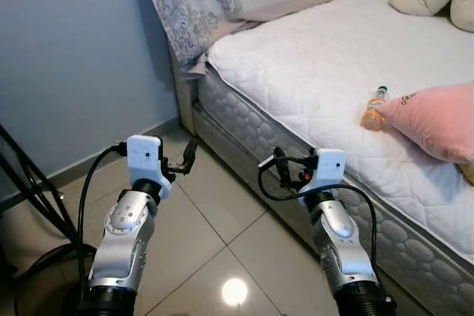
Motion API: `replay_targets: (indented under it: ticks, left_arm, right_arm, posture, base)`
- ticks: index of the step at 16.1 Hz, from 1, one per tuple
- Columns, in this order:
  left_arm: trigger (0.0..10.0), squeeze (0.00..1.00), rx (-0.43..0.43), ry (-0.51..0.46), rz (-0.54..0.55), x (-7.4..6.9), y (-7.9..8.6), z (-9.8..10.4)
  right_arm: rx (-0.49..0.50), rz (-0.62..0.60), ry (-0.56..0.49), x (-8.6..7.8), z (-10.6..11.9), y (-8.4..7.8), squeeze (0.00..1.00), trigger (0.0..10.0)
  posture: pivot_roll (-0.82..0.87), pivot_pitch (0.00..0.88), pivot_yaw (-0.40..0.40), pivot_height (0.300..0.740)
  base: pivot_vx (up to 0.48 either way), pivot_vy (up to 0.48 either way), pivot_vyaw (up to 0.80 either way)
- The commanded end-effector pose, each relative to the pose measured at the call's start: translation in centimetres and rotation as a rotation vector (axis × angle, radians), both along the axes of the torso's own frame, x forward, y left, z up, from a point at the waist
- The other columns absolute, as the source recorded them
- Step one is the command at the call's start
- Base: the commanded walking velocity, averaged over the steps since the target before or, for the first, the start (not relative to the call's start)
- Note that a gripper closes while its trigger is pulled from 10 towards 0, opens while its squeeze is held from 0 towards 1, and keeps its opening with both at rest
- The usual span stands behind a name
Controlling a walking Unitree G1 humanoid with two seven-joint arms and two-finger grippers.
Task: Clean up the room
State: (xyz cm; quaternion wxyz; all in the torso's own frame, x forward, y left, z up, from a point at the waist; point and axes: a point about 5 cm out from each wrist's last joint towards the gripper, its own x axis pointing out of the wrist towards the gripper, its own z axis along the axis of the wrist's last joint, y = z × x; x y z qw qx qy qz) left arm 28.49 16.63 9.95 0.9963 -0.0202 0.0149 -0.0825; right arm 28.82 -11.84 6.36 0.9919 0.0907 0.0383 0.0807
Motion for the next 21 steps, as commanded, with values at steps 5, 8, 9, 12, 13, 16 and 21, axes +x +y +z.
replay_targets:
  ticks: [5, 8, 9, 12, 13, 16, 21]
  left_arm:
    - [10.0, 0.0, 0.005, -0.011, 0.019, 0.22, 0.1, 0.57]
    - [10.0, 0.0, 0.034, -0.025, 0.001, 0.16, -0.33, 0.73]
    - [10.0, 0.0, 0.035, -0.024, 0.0, 0.22, -0.46, 0.73]
    - [10.0, 0.0, 0.036, -0.027, 0.002, 0.5, -0.68, 0.79]
    - [10.0, 0.0, 0.04, -0.028, 0.003, 0.58, -0.69, 0.81]
    - [10.0, 0.0, 0.046, -0.028, 0.005, 0.61, -0.64, 0.77]
    - [10.0, 0.0, 0.047, -0.036, 0.012, 0.83, -0.65, 0.93]
  right_arm:
    - [0.0, 0.024, 0.007, 0.31, 0.07, 0.18, 0.0, 10.0]
    - [0.002, 0.028, -0.001, 0.42, 0.25, 0.29, 0.0, 10.0]
    - [0.001, 0.027, -0.001, 0.46, 0.25, 0.2, 0.0, 10.0]
    - [-0.006, 0.035, -0.004, 0.58, 0.31, 0.21, 0.0, 10.0]
    - [-0.009, 0.039, -0.004, 0.68, 0.35, 0.27, 0.0, 10.0]
    - [-0.012, 0.043, 0.001, 0.78, 0.24, 0.36, 0.0, 10.0]
    - [-0.016, 0.056, 0.003, 1.08, 0.21, 0.57, 0.0, 10.0]
  posture:
    - [0.11, 0.0, -0.032, 0.74]
    - [0.11, 0.0, -0.034, 0.74]
    - [0.11, 0.0, -0.044, 0.74]
    - [0.11, 0.0, -0.055, 0.74]
    - [0.11, 0.0, -0.054, 0.74]
    - [0.14, 0.0, -0.06, 0.74]
    - [0.14, 0.0, -0.076, 0.74]
  base:
    - [0.0, 0.0, 0.0]
    - [0.0, 0.0, 0.0]
    - [0.0, 0.0, 0.0]
    - [0.0, 0.0, 0.0]
    - [0.0, 0.0, 0.0]
    - [0.0, 0.0, 0.0]
    - [0.0, 0.0, 0.0]
